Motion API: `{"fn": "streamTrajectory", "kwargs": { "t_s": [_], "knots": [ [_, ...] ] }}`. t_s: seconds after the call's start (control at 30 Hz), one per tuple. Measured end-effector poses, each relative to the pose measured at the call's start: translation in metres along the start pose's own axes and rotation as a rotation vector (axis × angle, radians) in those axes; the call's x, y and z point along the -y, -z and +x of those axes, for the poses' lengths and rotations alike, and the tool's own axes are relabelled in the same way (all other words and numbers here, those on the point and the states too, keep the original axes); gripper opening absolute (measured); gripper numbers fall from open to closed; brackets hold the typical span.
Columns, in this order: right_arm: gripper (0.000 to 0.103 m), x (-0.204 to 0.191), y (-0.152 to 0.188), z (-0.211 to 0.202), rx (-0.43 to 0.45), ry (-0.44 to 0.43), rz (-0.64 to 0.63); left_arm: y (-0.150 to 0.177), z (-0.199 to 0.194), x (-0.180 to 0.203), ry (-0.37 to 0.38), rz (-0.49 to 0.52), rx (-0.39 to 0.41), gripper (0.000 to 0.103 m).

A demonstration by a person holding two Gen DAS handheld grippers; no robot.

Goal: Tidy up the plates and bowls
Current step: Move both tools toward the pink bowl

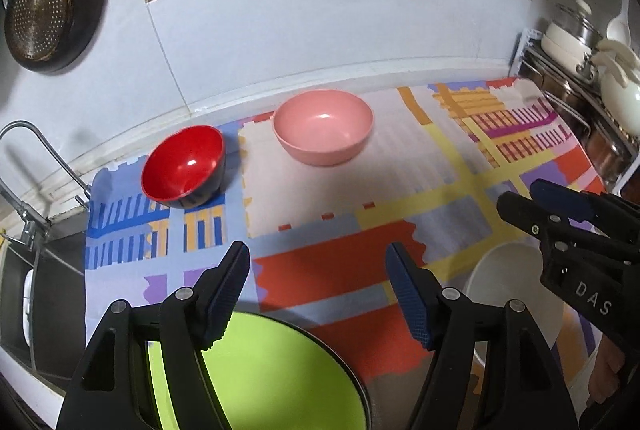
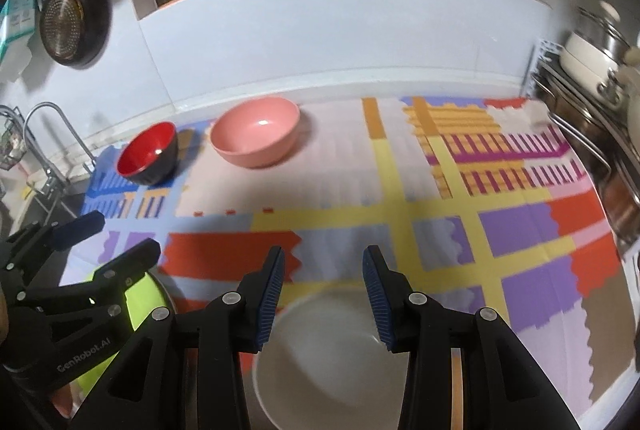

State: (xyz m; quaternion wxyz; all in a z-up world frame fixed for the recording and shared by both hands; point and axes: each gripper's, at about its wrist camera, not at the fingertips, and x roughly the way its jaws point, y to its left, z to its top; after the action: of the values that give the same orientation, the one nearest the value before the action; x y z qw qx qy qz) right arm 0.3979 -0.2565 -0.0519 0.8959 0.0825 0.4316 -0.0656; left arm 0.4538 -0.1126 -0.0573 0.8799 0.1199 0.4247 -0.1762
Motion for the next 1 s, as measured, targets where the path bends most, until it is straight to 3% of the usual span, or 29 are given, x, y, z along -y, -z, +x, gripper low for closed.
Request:
{"fn": "streamTrajectory", "kwargs": {
  "t_s": [0.2,0.3,0.77,1.0],
  "knots": [
    [0.041,-0.016,-0.029,0.006,0.021,-0.027,-0.03,-0.021,0.002,-0.016,-0.024,-0.018,0.033,0.084],
    [0.041,-0.02,-0.042,0.012,0.023,-0.036,-0.039,-0.033,0.005,-0.023,-0.04,-0.027,0.056,0.085],
    [0.041,-0.027,-0.103,0.063,0.02,-0.053,-0.065,-0.091,0.046,-0.044,-0.07,-0.005,0.115,0.085],
    [0.041,-0.027,-0.124,0.096,-0.009,-0.062,-0.056,-0.109,0.08,-0.052,-0.064,-0.002,0.095,0.079]
  ]
}}
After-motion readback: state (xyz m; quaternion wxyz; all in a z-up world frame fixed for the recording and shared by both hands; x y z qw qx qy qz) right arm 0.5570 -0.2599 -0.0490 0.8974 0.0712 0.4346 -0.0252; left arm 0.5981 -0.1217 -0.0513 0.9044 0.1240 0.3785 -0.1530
